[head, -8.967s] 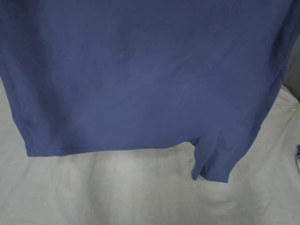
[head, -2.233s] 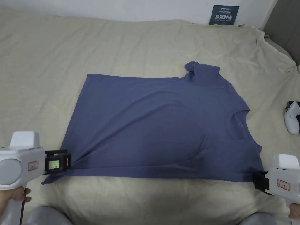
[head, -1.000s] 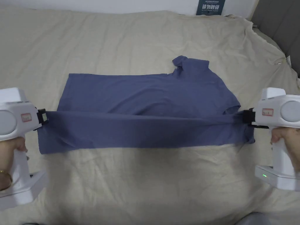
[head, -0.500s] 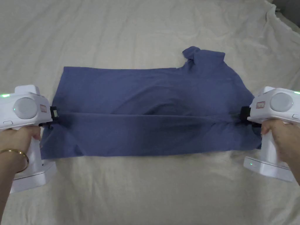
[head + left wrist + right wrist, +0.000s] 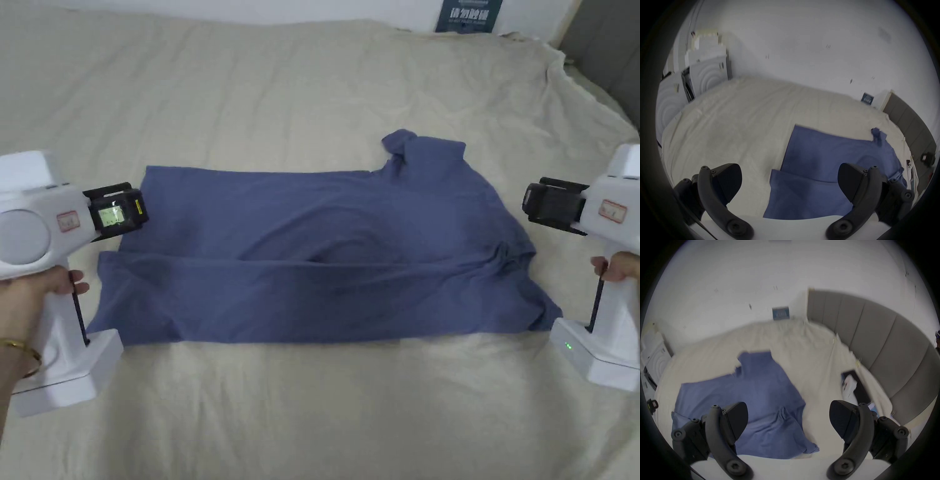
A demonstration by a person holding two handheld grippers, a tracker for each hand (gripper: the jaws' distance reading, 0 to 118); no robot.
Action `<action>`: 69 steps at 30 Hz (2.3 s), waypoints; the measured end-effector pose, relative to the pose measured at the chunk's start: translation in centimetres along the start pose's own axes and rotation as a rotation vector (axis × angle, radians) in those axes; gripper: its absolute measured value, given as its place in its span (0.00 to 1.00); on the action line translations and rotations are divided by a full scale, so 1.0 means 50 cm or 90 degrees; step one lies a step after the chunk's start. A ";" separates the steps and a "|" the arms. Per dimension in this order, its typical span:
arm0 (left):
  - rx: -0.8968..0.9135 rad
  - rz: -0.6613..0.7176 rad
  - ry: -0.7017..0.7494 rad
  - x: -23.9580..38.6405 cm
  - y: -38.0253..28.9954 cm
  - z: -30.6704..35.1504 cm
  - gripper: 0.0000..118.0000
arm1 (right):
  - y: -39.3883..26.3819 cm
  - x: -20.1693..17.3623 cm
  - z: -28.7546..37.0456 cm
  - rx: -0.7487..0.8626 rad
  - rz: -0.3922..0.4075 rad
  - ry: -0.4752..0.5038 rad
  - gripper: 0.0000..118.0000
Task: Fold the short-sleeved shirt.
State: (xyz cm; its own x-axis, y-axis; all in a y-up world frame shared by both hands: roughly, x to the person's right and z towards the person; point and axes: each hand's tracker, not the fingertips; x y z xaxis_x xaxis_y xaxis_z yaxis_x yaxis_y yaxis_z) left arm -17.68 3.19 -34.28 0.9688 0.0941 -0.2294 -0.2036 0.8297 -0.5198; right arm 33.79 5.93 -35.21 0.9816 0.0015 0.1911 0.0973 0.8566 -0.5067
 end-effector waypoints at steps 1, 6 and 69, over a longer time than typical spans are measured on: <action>0.033 -0.017 0.007 0.004 -0.006 0.027 1.00 | -0.003 -0.003 0.039 0.043 0.008 0.008 0.88; 0.157 -0.126 0.036 0.037 -0.068 0.146 1.00 | -0.061 -0.027 0.186 0.168 0.073 0.021 0.90; 0.097 -0.074 -0.038 0.090 -0.181 0.168 0.00 | -0.188 0.068 -0.214 -0.428 -0.019 -0.032 0.35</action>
State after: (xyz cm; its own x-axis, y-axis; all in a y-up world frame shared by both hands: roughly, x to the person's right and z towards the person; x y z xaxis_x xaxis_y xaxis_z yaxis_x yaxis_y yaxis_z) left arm -10.28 0.72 -23.71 0.9921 0.0214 -0.1238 -0.0706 0.9102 -0.4082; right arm 37.98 -7.63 -38.80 0.9695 0.0207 0.2442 0.2219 0.3492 -0.9104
